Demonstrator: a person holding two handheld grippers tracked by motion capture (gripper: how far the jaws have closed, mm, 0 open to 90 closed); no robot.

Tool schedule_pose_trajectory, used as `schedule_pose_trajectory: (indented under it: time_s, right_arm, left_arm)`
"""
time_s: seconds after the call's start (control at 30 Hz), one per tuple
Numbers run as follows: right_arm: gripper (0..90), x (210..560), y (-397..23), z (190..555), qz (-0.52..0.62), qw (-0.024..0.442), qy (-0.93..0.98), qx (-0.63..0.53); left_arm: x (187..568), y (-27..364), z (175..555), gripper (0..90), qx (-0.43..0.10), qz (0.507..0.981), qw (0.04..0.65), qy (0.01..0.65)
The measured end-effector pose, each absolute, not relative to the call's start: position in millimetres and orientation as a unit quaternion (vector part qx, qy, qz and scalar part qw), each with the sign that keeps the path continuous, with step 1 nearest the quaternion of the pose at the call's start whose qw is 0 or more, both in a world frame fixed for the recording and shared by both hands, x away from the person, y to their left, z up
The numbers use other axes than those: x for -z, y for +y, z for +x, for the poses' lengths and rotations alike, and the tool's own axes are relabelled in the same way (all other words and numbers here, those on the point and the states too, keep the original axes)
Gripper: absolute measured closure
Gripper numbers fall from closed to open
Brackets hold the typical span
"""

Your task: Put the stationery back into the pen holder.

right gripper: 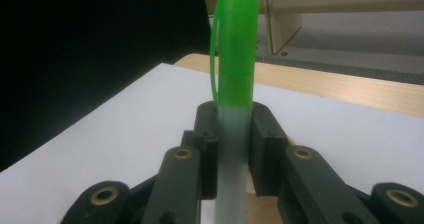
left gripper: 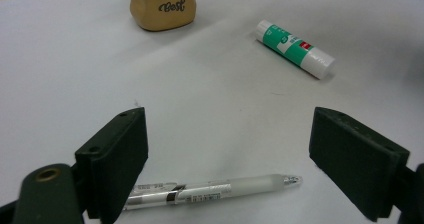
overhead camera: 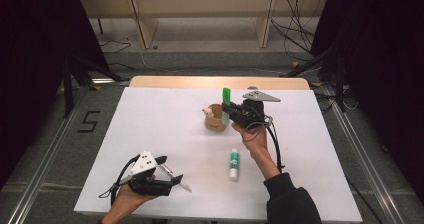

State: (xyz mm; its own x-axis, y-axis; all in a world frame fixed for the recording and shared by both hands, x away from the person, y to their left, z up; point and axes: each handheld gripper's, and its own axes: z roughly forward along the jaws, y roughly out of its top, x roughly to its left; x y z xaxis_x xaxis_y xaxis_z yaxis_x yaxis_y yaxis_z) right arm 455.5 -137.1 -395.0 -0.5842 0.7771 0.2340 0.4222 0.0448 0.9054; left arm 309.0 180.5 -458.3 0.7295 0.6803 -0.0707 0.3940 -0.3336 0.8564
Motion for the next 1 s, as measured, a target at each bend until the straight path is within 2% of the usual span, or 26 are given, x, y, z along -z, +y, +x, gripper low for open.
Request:
schedule_pose_trajectory:
  time_s: [0.43, 1.0]
  right_arm:
    - [77.3, 396, -127, 488, 0.459, 0.168, 0.689, -0.535]
    - [77.2, 412, -113, 507, 0.478, 0.177, 0.693, -0.51]
  left_arm:
    - [460, 184, 308, 15.7, -0.157, 0.799, 0.472, 0.339]
    - [461, 186, 308, 14.8, -0.146, 0.791, 0.485, 0.342]
